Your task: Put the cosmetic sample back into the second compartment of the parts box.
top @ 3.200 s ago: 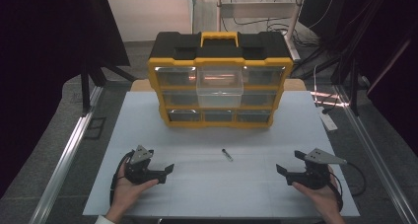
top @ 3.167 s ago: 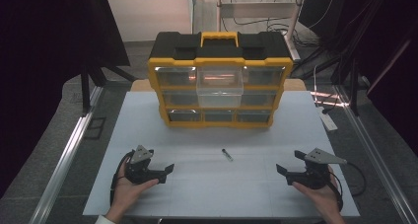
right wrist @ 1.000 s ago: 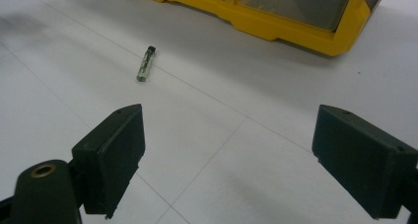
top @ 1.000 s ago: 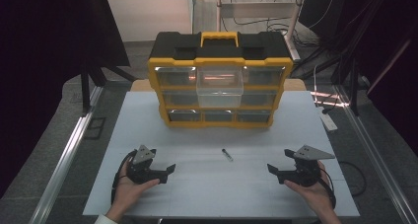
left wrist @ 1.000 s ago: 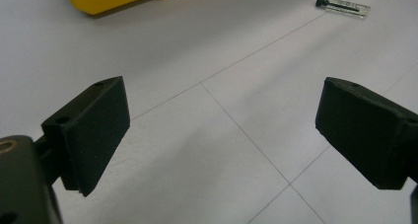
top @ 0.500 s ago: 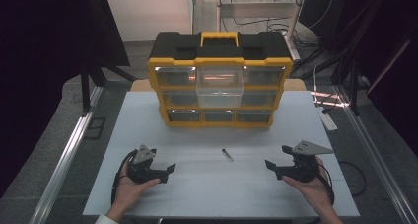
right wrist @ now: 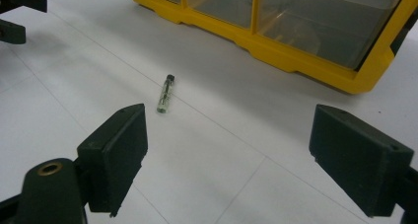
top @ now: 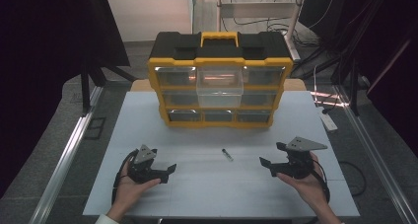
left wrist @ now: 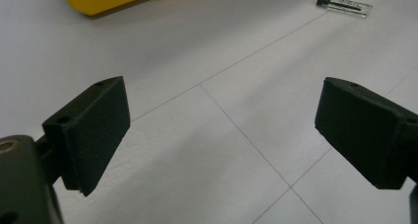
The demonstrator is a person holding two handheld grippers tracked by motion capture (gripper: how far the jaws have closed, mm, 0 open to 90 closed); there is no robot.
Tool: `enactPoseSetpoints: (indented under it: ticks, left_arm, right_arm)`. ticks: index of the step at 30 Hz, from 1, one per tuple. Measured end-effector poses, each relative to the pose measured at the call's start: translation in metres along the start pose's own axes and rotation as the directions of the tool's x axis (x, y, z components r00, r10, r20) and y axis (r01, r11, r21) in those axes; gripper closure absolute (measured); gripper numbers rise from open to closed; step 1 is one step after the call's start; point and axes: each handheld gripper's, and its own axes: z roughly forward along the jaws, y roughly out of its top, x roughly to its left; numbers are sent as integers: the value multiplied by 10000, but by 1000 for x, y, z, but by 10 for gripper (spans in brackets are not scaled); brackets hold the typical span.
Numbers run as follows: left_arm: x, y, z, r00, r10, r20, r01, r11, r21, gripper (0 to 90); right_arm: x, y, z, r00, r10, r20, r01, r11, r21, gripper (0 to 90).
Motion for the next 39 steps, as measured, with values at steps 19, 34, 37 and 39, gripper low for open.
enactPoseSetpoints:
  ticks: [19,34,37,39]
  left_arm:
    - [0,0,0,10000,21,29,-20,10000,-19,72]
    - [0,0,-1,10000,53,31,-53,10000,-35,73]
    - [0,0,-1,10000,50,17,-50,10000,-56,73]
    - [0,0,-1,10000,52,35,-51,10000,-51,73]
  right_arm:
    - [16,19,20,9989,-327,-344,336,9991,257,144]
    - [26,32,34,9965,-440,-704,460,9986,268,144]
    - [28,34,37,9964,-445,-726,467,9985,284,144]
    - [28,35,38,9965,-455,-704,478,9984,316,144]
